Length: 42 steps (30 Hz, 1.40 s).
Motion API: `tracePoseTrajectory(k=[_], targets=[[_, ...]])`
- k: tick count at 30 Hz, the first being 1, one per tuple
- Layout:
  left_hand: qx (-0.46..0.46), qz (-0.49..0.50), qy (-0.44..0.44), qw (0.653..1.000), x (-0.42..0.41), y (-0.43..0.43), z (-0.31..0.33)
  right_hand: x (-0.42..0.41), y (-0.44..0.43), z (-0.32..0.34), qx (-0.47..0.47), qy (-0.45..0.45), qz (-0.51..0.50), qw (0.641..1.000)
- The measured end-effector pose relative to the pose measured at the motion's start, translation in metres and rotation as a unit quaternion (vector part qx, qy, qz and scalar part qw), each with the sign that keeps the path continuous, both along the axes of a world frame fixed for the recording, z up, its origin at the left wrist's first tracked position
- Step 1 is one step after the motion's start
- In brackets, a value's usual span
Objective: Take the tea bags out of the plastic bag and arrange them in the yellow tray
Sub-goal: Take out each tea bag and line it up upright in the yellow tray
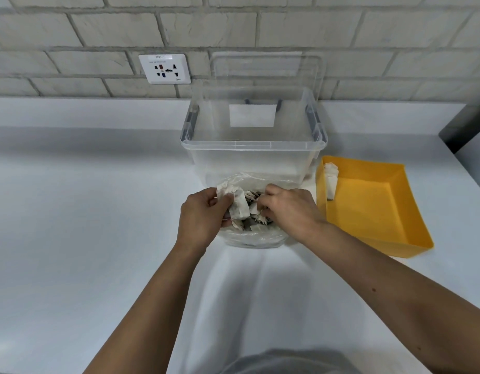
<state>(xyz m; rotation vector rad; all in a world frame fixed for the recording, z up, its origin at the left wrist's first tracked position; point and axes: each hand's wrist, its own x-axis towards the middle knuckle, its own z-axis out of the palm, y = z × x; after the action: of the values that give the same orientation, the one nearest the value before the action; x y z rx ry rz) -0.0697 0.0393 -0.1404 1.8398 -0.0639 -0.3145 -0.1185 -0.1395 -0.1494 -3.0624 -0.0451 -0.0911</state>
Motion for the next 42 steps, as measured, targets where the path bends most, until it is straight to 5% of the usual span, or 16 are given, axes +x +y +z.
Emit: tracePoseTrajectory(k=[4, 9, 14, 20, 26, 28, 32, 35, 39, 42], targets=[[-0.005, 0.008, 0.0, 1.0, 0.003, 0.004, 0.0, -0.003, -0.014, 0.024, 0.088, 0.014, 0.013, 0.996], [-0.018, -0.063, 0.029, 0.997, -0.001, -0.001, 0.006, -0.014, -0.024, 0.071, 0.249, 0.147, 0.066, 0.955], [-0.059, -0.135, 0.132, 0.98, -0.008, -0.008, 0.013, -0.005, -0.012, 0.064, 0.351, 0.111, 0.061, 0.928], [-0.126, -0.098, 0.207, 0.965, -0.006, -0.003, 0.012, 0.008, -0.007, 0.046, 0.393, 0.04, -0.021, 0.919], [-0.084, -0.08, 0.131, 0.985, -0.005, 0.001, 0.011, 0.011, -0.002, 0.044, 0.41, 0.006, -0.039, 0.911], [-0.064, -0.04, 0.083, 0.994, 0.0, 0.004, 0.009, 0.01, -0.008, 0.042, 0.372, -0.003, -0.042, 0.927], [-0.024, -0.005, 0.025, 0.999, 0.007, 0.009, 0.007, 0.009, -0.013, 0.025, 0.137, 0.032, 0.004, 0.99], [-0.02, -0.01, 0.022, 1.0, 0.006, 0.006, 0.006, 0.012, -0.006, 0.008, 0.01, 0.048, 0.041, 0.998], [-0.014, -0.016, 0.024, 1.0, 0.006, 0.004, 0.003, 0.016, -0.003, -0.003, -0.063, 0.019, 0.042, 0.997], [-0.017, -0.007, 0.017, 1.0, 0.007, 0.005, 0.003, 0.016, -0.011, 0.005, -0.023, 0.007, 0.052, 0.998]])
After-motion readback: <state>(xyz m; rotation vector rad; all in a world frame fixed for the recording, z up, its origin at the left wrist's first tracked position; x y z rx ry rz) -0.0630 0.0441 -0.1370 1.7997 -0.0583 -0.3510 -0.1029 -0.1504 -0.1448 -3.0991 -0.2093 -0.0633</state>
